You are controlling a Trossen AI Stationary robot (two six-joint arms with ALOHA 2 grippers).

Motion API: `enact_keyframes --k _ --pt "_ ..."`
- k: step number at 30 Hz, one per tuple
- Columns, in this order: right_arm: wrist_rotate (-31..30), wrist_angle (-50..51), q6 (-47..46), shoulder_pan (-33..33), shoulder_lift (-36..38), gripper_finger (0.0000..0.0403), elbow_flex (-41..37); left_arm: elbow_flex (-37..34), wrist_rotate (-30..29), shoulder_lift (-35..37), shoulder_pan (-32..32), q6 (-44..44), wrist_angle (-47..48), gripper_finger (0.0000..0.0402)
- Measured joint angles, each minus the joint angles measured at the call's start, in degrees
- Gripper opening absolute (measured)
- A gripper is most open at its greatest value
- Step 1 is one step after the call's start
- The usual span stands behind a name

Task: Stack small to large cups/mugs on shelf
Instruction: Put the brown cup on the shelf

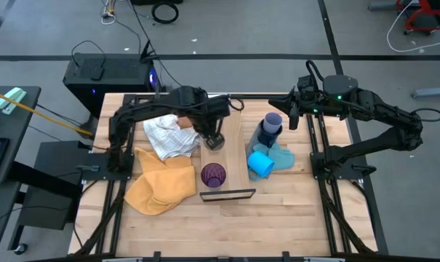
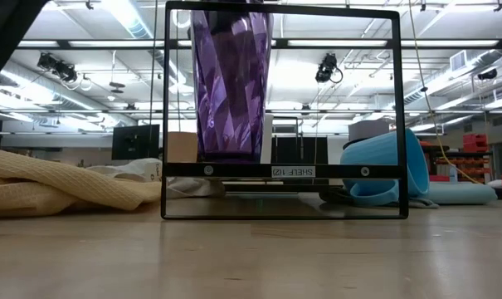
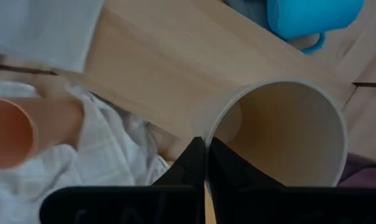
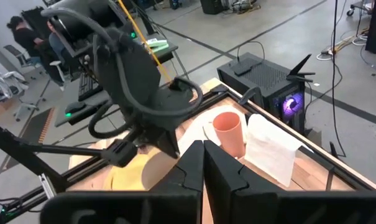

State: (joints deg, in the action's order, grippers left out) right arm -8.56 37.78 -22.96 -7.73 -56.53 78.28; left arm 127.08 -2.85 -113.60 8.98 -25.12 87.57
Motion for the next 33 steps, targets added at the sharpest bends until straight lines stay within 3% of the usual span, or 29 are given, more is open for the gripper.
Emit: enact_keyframes --k 6,20,33 --pt "0.00 0.07 0.00 0.02 0.00 0.0015 0.00 0.00 -1.29 -0.51 0.99 -8.62 -0.36 0.0010" --pt "0.00 0.72 0.86 0.00 0.00 0.0015 0.00 -0.02 -4.51 -3.72 0.81 -18.41 1.35 0.0010" --pt "0.01 3.56 3.71 -0.01 2.28 0.0015 0.00 -0.04 -6.62 -7.45 -0.16 -23.62 -7.13 0.0010"
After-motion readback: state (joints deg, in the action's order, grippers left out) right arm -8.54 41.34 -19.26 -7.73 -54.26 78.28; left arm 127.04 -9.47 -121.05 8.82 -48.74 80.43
